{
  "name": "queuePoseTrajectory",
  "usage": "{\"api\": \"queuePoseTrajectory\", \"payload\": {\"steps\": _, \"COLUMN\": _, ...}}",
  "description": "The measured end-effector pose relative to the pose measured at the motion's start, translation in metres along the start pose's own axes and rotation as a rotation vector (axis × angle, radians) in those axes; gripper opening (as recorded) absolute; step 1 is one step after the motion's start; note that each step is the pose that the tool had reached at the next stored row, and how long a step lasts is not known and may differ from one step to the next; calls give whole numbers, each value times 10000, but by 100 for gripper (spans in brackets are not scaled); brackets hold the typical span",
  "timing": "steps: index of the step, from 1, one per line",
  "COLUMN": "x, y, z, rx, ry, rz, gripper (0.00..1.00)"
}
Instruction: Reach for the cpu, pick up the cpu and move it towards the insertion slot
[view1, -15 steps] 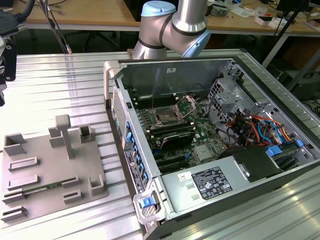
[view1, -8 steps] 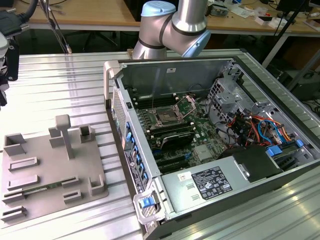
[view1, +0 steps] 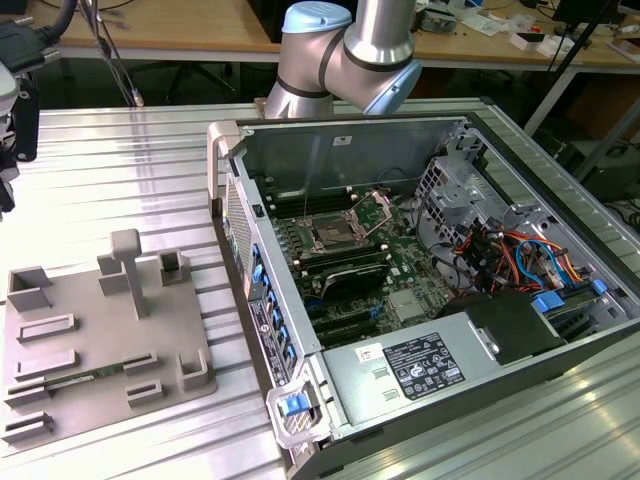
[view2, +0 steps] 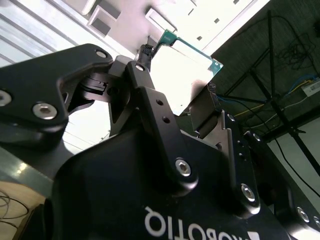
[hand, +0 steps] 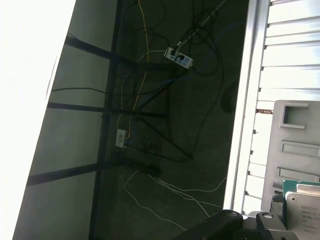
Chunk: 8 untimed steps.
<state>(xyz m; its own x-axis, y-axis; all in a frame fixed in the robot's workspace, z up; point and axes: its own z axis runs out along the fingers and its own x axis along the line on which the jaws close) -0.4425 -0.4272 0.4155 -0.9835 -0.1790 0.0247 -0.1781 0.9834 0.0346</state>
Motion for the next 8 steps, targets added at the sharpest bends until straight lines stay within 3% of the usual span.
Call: {"api": "queuePoseTrajectory", "payload": {"steps": 8, "x": 2, "y": 3, "z": -95, "rx": 1, "ry": 1, "rz": 0, "gripper": 55}}
